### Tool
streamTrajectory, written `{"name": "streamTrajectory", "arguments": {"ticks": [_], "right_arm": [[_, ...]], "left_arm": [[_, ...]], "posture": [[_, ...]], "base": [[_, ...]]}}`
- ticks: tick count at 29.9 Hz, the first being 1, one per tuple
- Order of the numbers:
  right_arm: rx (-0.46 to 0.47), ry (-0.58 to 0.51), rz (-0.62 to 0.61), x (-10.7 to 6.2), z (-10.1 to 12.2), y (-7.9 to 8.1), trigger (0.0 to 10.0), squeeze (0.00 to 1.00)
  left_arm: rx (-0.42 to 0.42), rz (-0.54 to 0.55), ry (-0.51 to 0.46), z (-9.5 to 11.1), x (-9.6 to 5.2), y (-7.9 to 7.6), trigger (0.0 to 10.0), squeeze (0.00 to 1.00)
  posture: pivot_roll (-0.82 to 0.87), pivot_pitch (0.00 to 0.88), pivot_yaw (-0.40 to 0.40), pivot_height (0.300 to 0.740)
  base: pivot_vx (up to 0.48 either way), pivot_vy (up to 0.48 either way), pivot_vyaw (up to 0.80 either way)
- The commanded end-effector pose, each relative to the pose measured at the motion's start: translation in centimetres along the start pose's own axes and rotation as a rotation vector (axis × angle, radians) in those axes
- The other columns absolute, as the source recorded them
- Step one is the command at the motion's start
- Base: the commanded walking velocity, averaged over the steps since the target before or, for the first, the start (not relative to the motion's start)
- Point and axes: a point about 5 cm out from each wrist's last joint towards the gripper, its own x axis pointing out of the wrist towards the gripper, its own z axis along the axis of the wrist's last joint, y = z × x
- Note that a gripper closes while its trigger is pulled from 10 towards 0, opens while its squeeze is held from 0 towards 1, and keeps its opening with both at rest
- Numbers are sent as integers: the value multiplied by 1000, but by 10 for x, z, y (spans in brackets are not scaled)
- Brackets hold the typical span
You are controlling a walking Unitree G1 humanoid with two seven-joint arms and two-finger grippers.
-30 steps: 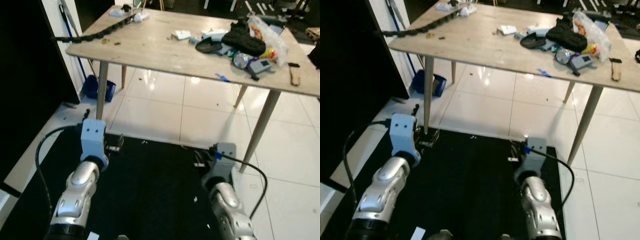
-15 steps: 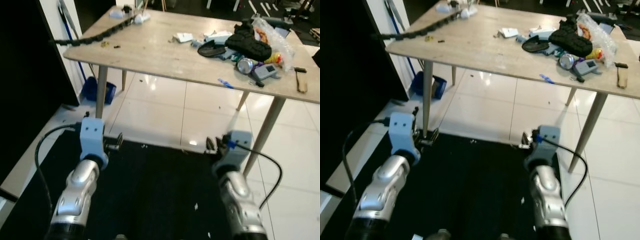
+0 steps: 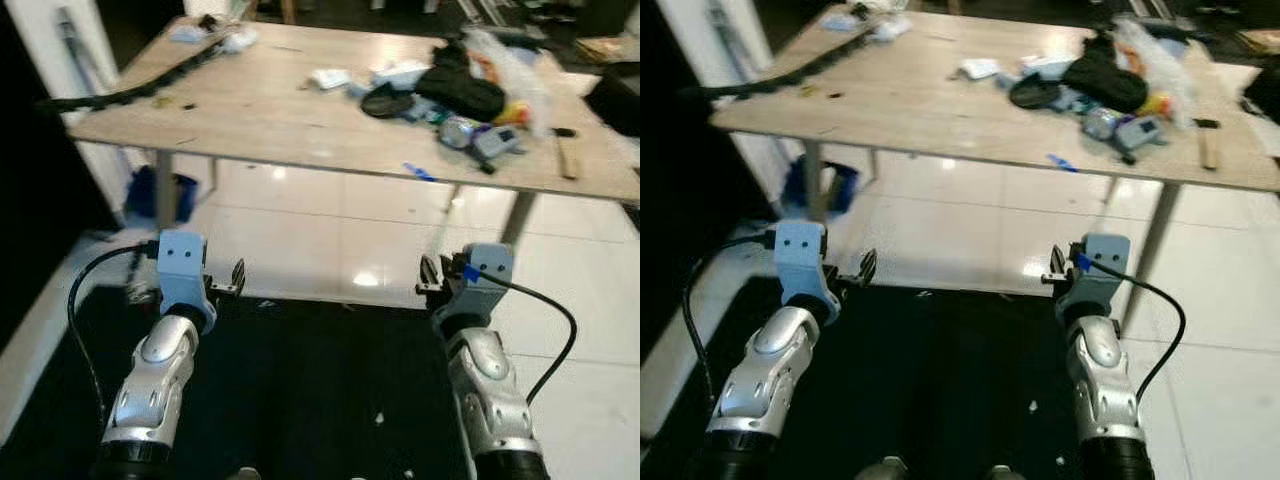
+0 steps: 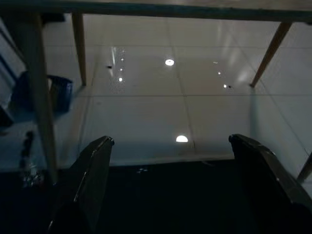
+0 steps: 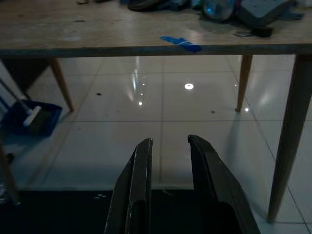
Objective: Picking trash to rubbish bin
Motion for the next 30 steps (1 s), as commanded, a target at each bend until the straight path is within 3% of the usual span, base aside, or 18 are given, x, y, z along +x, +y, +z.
{"name": "streamTrajectory", "arguments": {"ticks": [1,9,15,30], "right_arm": [[-5,6,-4,-1,-3,-1,10000,0],[-1,2,-3,0,-2,0,10000,0],[7,-7,7,2,0,2,10000,0],[19,-70,1,9,17,1,10000,0]], "left_arm": [[0,-1,23,-5,-2,0,10000,0],[1,2,17,-4,-1,1,10000,0],[8,-1,5,0,0,2,10000,0],[3,-28,-74,26,9,-1,10000,0]], "posture": [[7,177,10,740],[8,170,7,740],[13,157,12,740],[14,149,21,740]], "base": [[315,0,0],[315,0,0],[313,0,-715],[314,0,0]]}}
